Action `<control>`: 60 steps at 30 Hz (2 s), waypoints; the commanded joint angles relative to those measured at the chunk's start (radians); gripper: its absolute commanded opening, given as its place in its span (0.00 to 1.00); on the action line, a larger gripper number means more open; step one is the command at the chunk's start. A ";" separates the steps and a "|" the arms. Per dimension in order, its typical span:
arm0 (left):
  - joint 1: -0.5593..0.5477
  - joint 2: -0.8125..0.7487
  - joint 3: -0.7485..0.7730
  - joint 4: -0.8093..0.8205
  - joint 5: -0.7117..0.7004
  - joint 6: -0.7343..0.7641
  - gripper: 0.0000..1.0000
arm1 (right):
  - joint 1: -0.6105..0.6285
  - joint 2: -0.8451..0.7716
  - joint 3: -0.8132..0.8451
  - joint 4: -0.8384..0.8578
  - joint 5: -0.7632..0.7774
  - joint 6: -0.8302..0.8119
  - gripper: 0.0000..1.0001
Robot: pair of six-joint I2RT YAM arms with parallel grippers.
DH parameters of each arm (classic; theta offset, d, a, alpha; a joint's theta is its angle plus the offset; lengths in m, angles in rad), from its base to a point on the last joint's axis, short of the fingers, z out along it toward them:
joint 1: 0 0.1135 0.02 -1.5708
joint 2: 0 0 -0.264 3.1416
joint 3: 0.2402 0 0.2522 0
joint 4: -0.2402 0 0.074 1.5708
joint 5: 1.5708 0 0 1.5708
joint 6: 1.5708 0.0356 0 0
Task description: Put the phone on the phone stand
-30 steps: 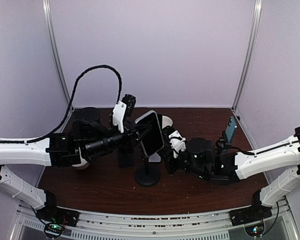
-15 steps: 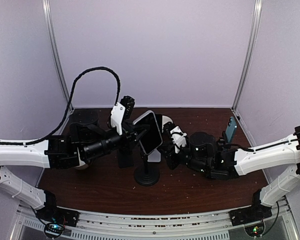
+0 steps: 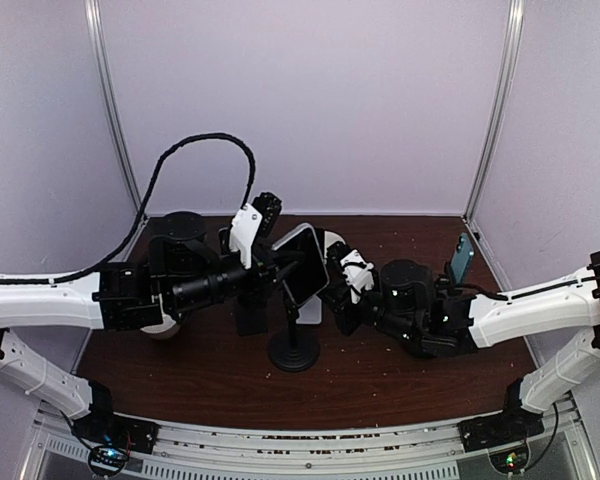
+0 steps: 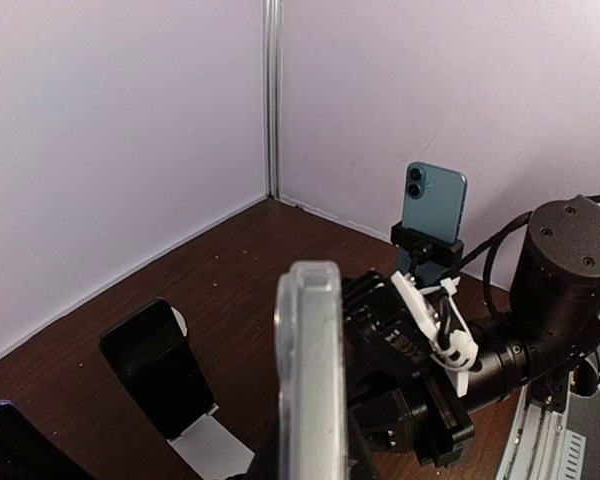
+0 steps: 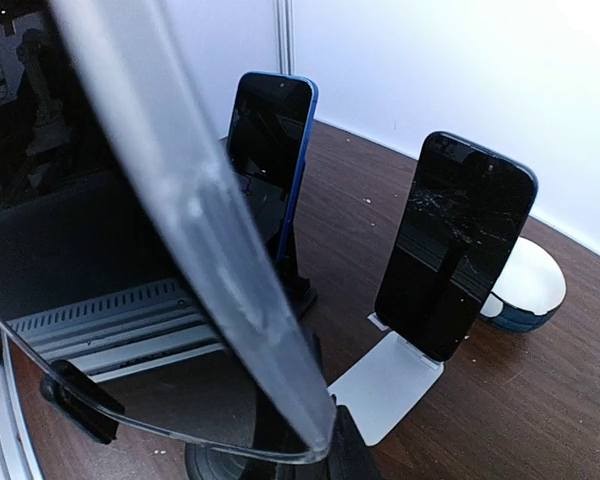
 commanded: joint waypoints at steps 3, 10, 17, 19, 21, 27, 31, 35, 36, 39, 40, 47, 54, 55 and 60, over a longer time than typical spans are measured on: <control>0.013 0.074 0.025 -0.628 0.081 -0.054 0.00 | -0.049 -0.052 0.009 -0.006 0.268 -0.014 0.00; 0.015 0.077 0.085 -0.842 0.074 -0.076 0.00 | -0.063 -0.064 0.007 0.003 0.230 -0.031 0.00; 0.016 0.077 0.158 -0.955 0.101 -0.019 0.00 | -0.088 -0.062 0.017 0.017 0.199 -0.039 0.00; 0.016 0.083 0.155 -0.964 0.092 -0.002 0.00 | -0.108 -0.066 0.008 0.024 0.172 -0.009 0.00; 0.016 0.094 0.152 -0.970 0.085 0.015 0.00 | -0.128 -0.081 -0.001 0.030 0.149 0.024 0.00; 0.016 0.115 0.167 -0.988 0.069 0.047 0.00 | -0.180 -0.082 0.011 0.008 0.111 0.068 0.00; 0.016 0.106 0.166 -0.997 0.058 0.059 0.00 | -0.197 -0.096 0.000 0.029 0.101 0.067 0.00; 0.017 0.103 0.171 -1.014 0.039 0.065 0.00 | -0.185 -0.090 0.034 -0.018 0.131 -0.009 0.00; 0.019 0.104 0.173 -1.022 0.038 0.068 0.00 | -0.177 -0.092 0.043 -0.034 0.157 -0.036 0.00; 0.025 0.101 0.176 -1.031 0.033 0.075 0.00 | -0.169 -0.102 0.058 -0.054 0.175 -0.082 0.00; 0.027 0.099 0.176 -1.033 0.034 0.078 0.00 | -0.166 -0.102 0.060 -0.064 0.184 -0.096 0.00; 0.053 0.117 0.205 -1.063 0.063 0.057 0.00 | -0.099 -0.104 0.059 -0.038 0.184 -0.200 0.00; 0.094 0.129 0.261 -1.190 0.060 0.028 0.00 | 0.002 -0.074 0.083 -0.035 0.323 -0.275 0.00; 0.097 0.129 0.263 -1.205 0.069 0.027 0.00 | -0.002 -0.079 0.080 -0.030 0.337 -0.273 0.00; 0.097 0.155 0.287 -1.260 0.071 0.038 0.00 | -0.033 -0.062 0.110 -0.059 0.422 -0.240 0.00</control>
